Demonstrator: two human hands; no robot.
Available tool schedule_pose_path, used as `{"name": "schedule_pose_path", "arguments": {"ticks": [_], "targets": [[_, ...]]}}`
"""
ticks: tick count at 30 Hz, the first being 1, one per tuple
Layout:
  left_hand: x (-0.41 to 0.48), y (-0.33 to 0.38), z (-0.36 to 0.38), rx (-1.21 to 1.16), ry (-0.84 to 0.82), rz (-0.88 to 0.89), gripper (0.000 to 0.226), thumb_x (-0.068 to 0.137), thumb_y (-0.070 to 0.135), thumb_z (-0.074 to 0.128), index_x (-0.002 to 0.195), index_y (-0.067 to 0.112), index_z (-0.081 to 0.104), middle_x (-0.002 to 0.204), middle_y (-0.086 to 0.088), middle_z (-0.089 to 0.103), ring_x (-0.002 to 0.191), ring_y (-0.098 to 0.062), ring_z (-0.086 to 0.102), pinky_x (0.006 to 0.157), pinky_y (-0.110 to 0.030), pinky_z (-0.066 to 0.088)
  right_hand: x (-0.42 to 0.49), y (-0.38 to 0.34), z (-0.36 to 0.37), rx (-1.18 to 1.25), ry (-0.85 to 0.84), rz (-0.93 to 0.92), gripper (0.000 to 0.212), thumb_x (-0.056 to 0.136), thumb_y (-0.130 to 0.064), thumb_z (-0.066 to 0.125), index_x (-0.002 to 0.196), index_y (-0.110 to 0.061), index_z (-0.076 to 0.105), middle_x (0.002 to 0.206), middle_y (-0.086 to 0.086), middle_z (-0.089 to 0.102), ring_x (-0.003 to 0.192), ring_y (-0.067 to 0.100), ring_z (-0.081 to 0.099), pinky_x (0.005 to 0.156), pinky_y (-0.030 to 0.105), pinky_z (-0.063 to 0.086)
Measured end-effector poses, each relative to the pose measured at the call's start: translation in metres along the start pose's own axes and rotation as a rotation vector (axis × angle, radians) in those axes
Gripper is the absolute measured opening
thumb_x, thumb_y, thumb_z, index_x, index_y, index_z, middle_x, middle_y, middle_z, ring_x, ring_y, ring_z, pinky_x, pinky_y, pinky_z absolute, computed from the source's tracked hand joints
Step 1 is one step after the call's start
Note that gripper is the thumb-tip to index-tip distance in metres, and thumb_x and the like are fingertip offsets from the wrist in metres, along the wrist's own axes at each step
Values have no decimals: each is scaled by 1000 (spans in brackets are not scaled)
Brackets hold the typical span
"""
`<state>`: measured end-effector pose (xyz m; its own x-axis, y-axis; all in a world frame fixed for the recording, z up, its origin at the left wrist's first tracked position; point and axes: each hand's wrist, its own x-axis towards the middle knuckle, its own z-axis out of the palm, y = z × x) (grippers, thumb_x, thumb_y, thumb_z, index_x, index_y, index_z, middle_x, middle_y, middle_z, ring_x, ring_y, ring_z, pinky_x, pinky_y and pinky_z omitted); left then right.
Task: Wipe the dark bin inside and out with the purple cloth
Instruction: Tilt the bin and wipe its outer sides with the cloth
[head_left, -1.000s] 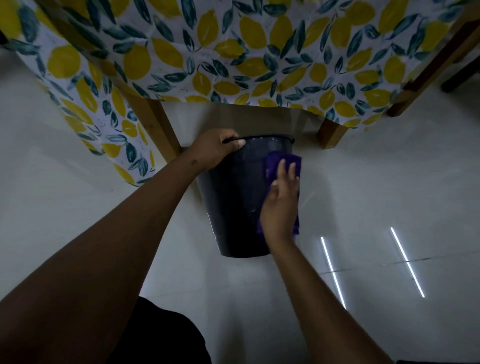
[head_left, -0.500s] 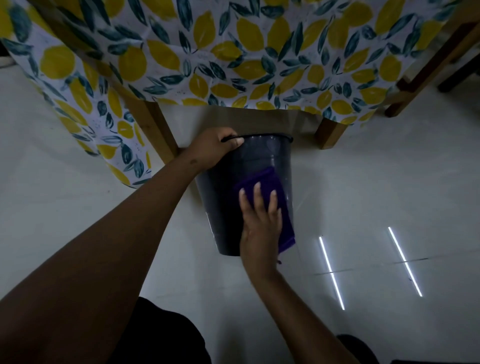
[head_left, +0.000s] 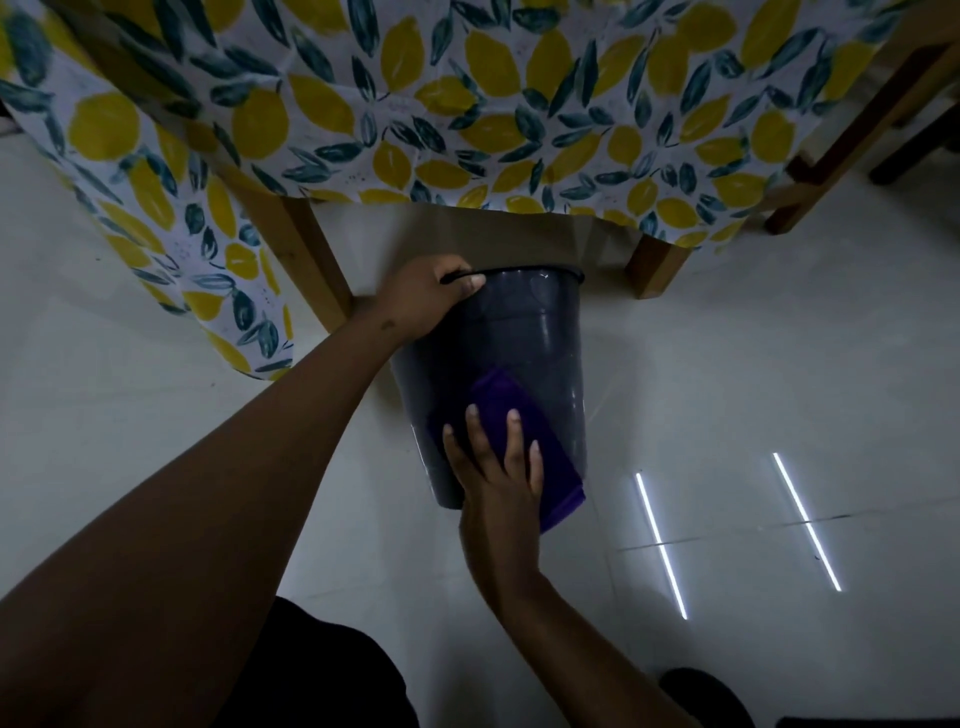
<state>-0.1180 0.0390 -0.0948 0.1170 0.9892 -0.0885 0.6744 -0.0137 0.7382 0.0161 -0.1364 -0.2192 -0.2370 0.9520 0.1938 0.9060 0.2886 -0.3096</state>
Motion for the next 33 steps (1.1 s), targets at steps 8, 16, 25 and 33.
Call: {"name": "schedule_pose_path", "arguments": {"ticks": [8,16,25,33], "targets": [[-4,-2,-2,-39,-4,-6,20,94,30,53,84,13,57,68,2,49,63,-10,45,57,-23,34,82,36,-47,712,126,585,50,104,-19,34,150,-35,22,160,-11,13,148,19,7,117,50,21],[3,-3,5,28,61,-35,19,93,37,53,82,22,58,71,3,53,73,-16,51,63,-28,37,-9,13,-2,57,60,132,93,71,-4,75,148,-32,29,159,0,22,144,35,15,108,57,27],[-1,7,0,43,-32,18,23,95,31,52,86,11,57,73,-1,50,64,-10,45,54,-14,33,33,21,-26,241,143,218,73,87,-2,53,149,-32,27,160,-4,17,147,30,11,110,57,29],[2,9,7,121,20,40,27,95,33,51,83,9,58,81,-8,55,76,-21,52,65,-29,33,26,17,-22,192,196,294,76,86,-3,59,149,-30,28,160,0,20,146,34,16,107,56,34]]}}
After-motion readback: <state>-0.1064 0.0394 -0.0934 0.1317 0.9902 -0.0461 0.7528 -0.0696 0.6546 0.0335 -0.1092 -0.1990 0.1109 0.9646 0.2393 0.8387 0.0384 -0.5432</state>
